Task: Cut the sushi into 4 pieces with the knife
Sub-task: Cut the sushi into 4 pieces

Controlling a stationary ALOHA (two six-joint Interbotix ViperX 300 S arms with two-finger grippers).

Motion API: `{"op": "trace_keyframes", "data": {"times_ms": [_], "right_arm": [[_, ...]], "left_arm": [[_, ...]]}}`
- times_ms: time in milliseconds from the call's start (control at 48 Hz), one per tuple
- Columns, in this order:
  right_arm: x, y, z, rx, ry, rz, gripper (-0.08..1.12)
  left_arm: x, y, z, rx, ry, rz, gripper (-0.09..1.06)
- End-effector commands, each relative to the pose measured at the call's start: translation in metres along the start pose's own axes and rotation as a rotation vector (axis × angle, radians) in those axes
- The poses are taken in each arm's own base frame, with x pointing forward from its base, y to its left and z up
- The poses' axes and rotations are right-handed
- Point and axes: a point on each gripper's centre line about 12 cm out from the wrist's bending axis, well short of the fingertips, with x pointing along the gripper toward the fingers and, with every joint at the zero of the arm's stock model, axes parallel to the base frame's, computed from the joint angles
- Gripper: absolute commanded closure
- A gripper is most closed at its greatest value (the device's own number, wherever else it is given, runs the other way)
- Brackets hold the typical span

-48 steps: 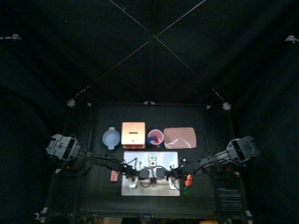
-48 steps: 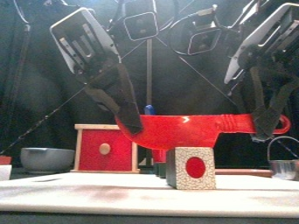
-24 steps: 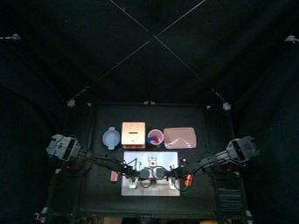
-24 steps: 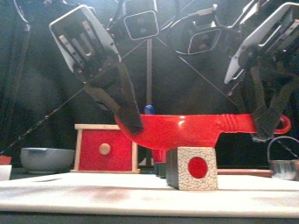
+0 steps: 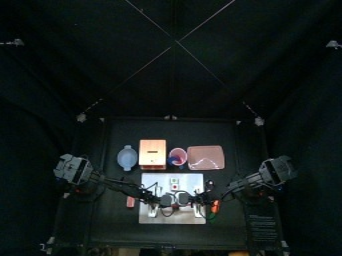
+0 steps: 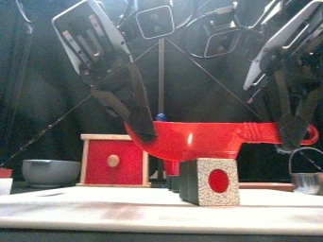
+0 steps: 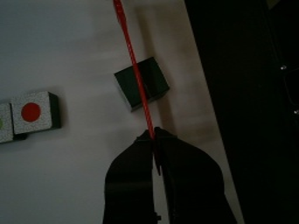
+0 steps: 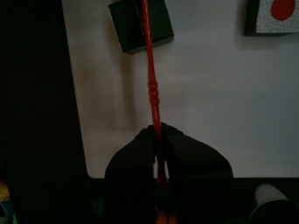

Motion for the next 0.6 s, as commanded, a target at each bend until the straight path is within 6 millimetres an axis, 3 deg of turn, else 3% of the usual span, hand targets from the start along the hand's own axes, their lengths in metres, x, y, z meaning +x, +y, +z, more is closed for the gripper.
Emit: {"op": "trace_keyframes", "data": {"times_ms": [21, 604], "right_arm": [[-0.007, 0.000, 0.011, 0.002, -0.049, 0.008, 0.76], [-0.005, -0.003, 0.010, -0.009, -0.047, -0.004, 0.76]], "left_arm": [[-0.003, -0.010, 0.015, 0.022, -0.042, -0.015, 0.66], [0.007, -0.013, 0.009, 0.027, -0.015, -0.019, 0.66]]}}
